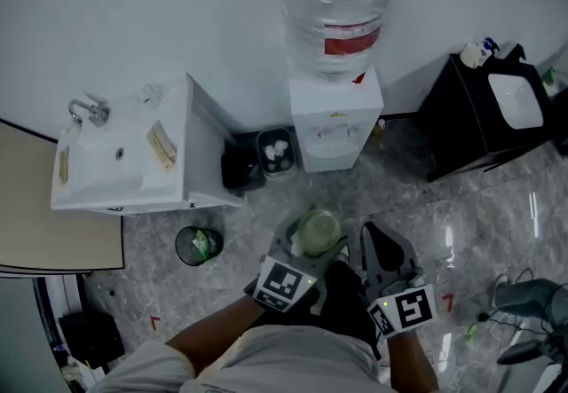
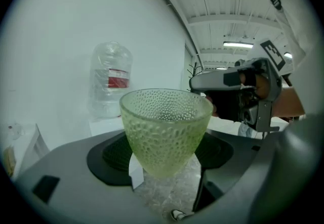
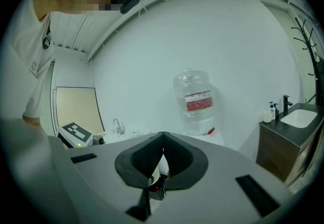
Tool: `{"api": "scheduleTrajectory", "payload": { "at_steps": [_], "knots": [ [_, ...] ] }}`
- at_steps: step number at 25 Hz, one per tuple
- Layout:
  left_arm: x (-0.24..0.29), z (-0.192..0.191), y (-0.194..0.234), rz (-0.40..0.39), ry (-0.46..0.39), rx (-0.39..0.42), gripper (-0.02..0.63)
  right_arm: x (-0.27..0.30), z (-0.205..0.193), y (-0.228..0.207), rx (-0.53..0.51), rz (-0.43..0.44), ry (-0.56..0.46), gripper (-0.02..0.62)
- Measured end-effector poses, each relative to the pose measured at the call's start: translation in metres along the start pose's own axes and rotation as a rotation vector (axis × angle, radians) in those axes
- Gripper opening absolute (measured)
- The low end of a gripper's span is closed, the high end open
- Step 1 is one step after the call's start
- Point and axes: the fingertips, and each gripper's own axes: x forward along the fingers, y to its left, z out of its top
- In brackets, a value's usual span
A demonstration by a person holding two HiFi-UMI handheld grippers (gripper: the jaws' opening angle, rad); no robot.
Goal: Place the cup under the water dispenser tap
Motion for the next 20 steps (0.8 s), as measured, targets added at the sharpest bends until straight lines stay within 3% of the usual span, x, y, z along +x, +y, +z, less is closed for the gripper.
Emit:
{"api": "scheduleTrajectory", "payload": {
  "at_steps": [7,14,20],
  "knots": [
    [0.098,-0.056,0.066,0.023,-0.031,0.035,0.367,0.077,-0.038,-0.063,-0.008,0.050,0.004,0.015],
    [0.213,-0.188,0.133,0.053,-0.006,0.031,0.367,0.154,-0.141,-0.127,0.002,0.088,0.004,0.015],
    [0.298,-0.299,0.188,0.105,0.047,0.037,0.367,0.185,-0.225,-0.159,0.042,0.094,0.023,0.015]
  ]
}}
